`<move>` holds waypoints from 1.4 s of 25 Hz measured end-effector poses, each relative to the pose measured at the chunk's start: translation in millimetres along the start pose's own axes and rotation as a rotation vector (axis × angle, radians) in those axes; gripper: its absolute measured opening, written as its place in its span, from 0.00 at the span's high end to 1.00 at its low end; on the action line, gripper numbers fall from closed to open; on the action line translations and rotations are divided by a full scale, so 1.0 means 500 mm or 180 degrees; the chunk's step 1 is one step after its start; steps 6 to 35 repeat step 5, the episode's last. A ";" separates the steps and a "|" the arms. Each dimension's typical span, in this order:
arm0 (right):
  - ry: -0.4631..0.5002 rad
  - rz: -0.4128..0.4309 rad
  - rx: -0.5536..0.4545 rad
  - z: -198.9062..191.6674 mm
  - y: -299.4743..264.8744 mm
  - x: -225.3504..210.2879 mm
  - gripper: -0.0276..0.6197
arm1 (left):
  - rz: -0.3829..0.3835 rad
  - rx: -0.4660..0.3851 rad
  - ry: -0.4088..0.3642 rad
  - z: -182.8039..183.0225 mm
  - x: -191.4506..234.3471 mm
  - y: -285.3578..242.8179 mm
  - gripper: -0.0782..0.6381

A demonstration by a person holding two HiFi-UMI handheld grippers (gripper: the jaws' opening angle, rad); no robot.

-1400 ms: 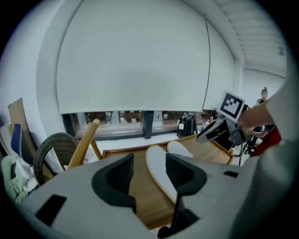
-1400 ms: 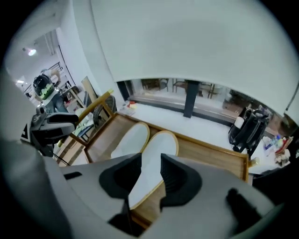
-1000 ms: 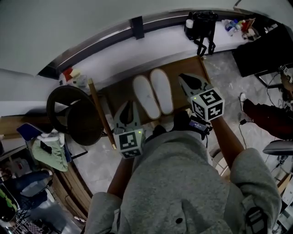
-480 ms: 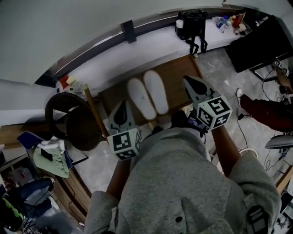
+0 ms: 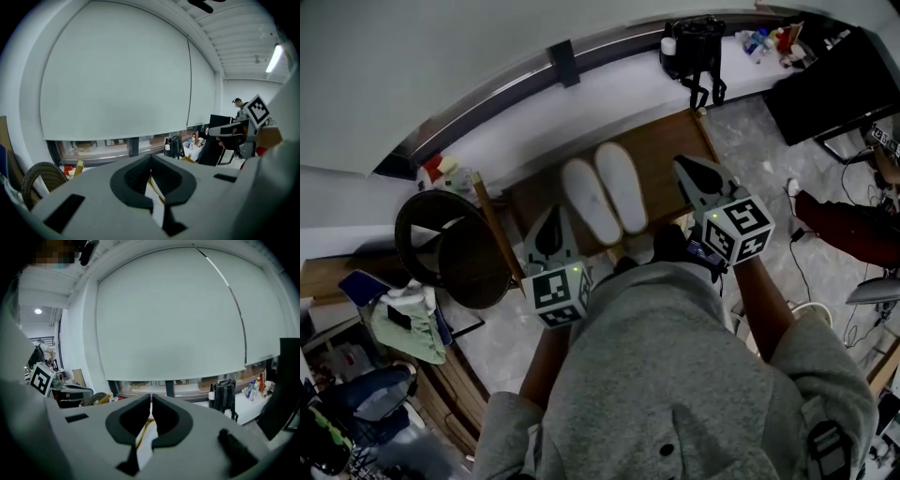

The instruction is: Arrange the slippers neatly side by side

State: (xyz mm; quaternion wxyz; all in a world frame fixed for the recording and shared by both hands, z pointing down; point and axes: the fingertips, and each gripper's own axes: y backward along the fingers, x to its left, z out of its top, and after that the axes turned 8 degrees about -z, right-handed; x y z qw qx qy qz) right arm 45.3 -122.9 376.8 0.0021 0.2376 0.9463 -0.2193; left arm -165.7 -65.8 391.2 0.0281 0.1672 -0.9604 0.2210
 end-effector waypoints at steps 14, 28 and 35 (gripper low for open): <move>0.0015 0.0026 0.0009 0.000 -0.001 0.002 0.91 | 0.0013 0.0006 0.0006 -0.002 -0.002 -0.002 0.87; 0.0015 0.0026 0.0009 0.000 -0.001 0.002 0.91 | 0.0013 0.0006 0.0006 -0.002 -0.002 -0.002 0.87; 0.0015 0.0026 0.0009 0.000 -0.001 0.002 0.91 | 0.0013 0.0006 0.0006 -0.002 -0.002 -0.002 0.87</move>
